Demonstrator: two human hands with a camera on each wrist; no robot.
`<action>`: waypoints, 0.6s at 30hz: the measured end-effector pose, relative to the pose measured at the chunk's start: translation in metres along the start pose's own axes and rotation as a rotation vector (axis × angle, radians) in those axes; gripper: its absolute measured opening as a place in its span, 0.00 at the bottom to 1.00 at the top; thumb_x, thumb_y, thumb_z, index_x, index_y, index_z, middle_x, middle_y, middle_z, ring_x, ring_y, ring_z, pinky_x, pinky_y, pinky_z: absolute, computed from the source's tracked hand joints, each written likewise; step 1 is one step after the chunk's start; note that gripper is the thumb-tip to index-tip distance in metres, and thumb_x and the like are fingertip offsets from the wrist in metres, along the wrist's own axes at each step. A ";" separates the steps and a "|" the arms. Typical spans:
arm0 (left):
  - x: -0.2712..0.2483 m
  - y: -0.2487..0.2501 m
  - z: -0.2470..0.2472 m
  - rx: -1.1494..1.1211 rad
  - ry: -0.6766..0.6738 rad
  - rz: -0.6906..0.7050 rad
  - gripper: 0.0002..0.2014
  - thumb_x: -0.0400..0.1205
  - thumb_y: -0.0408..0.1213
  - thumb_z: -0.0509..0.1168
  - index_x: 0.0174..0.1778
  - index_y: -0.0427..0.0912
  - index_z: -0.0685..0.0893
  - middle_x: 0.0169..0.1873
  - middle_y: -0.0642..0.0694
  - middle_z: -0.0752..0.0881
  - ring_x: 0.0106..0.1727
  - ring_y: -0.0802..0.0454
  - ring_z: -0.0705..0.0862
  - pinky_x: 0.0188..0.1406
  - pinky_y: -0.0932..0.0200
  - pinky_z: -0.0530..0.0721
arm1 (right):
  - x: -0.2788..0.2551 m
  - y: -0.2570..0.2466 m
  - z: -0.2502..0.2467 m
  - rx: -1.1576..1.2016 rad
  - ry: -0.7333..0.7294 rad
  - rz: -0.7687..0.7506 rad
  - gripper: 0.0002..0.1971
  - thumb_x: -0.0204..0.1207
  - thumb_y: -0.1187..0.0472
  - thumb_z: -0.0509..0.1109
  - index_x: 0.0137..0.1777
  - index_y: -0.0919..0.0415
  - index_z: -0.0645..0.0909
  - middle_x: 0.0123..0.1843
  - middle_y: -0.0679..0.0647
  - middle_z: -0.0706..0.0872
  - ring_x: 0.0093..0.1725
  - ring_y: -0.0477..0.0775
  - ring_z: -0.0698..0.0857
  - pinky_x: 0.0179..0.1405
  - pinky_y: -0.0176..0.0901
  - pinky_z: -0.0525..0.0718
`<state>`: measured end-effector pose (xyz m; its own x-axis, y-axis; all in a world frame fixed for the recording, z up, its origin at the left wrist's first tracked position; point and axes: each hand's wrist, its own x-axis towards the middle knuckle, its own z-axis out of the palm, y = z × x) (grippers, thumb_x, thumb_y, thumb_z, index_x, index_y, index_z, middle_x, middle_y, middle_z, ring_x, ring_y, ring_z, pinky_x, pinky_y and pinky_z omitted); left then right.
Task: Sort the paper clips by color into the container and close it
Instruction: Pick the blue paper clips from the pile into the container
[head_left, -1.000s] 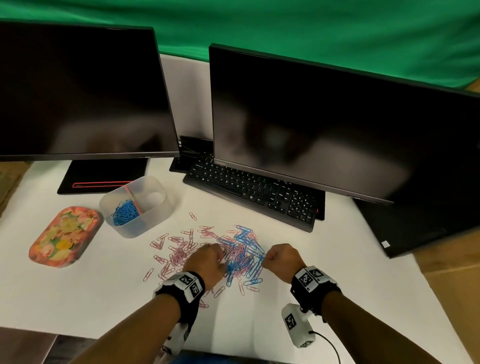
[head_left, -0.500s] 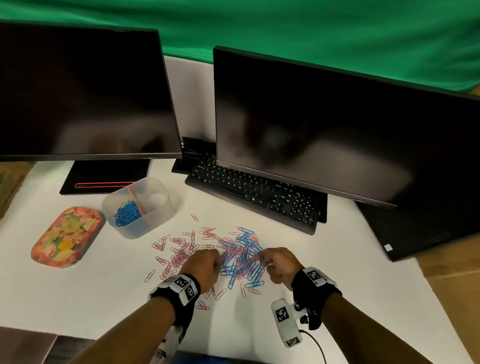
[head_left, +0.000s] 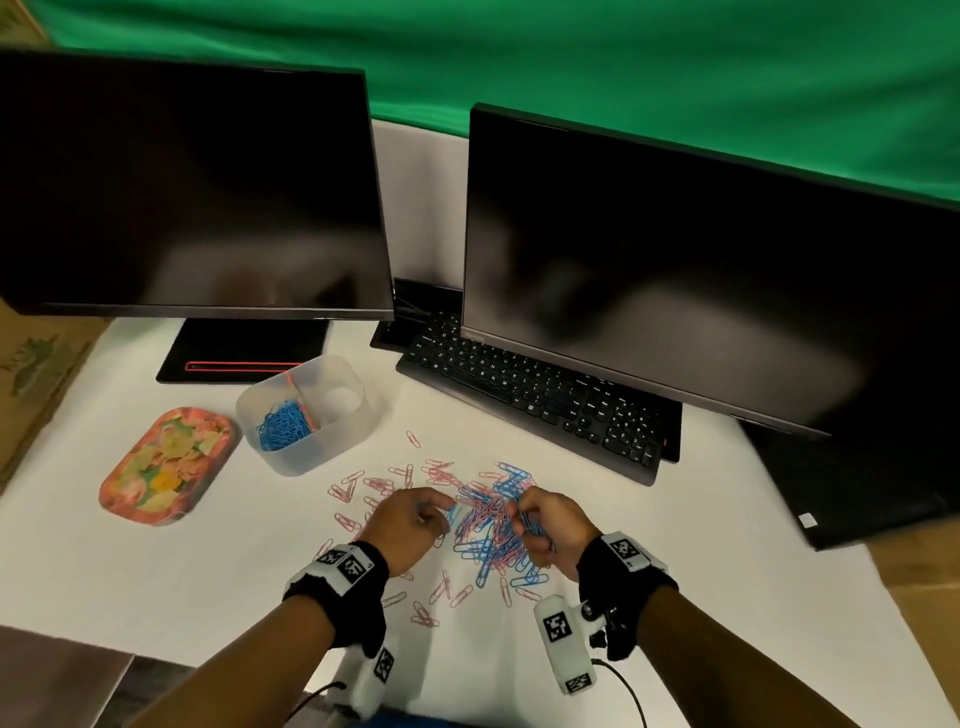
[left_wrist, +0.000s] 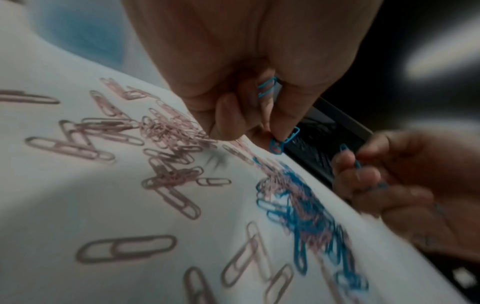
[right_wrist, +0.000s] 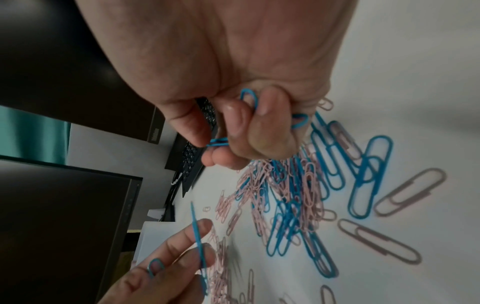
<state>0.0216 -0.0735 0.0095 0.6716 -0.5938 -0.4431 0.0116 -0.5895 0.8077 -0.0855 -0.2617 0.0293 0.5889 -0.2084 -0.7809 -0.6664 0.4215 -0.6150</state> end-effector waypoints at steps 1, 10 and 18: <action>0.000 0.000 -0.005 -0.075 0.014 -0.019 0.12 0.79 0.26 0.65 0.49 0.47 0.87 0.36 0.50 0.90 0.43 0.47 0.88 0.49 0.58 0.84 | -0.001 -0.003 0.003 -0.010 0.003 -0.001 0.08 0.74 0.62 0.58 0.37 0.59 0.77 0.28 0.54 0.74 0.19 0.48 0.58 0.22 0.36 0.53; -0.002 0.019 -0.100 -0.813 0.299 -0.191 0.14 0.81 0.24 0.54 0.54 0.36 0.83 0.30 0.44 0.75 0.28 0.52 0.71 0.28 0.58 0.68 | 0.004 -0.065 0.088 -0.045 -0.136 -0.033 0.09 0.79 0.60 0.59 0.39 0.61 0.77 0.28 0.54 0.72 0.21 0.49 0.65 0.16 0.32 0.59; 0.002 0.013 -0.174 -0.658 0.481 -0.304 0.11 0.80 0.21 0.54 0.50 0.32 0.82 0.28 0.38 0.79 0.26 0.45 0.77 0.22 0.60 0.77 | 0.017 -0.131 0.209 -0.289 -0.219 -0.039 0.08 0.78 0.65 0.62 0.38 0.63 0.76 0.28 0.56 0.72 0.23 0.50 0.67 0.15 0.28 0.64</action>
<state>0.1519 0.0132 0.0867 0.8084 -0.0782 -0.5835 0.5674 -0.1604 0.8076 0.1076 -0.1362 0.1192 0.6796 -0.0127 -0.7335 -0.7247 0.1434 -0.6740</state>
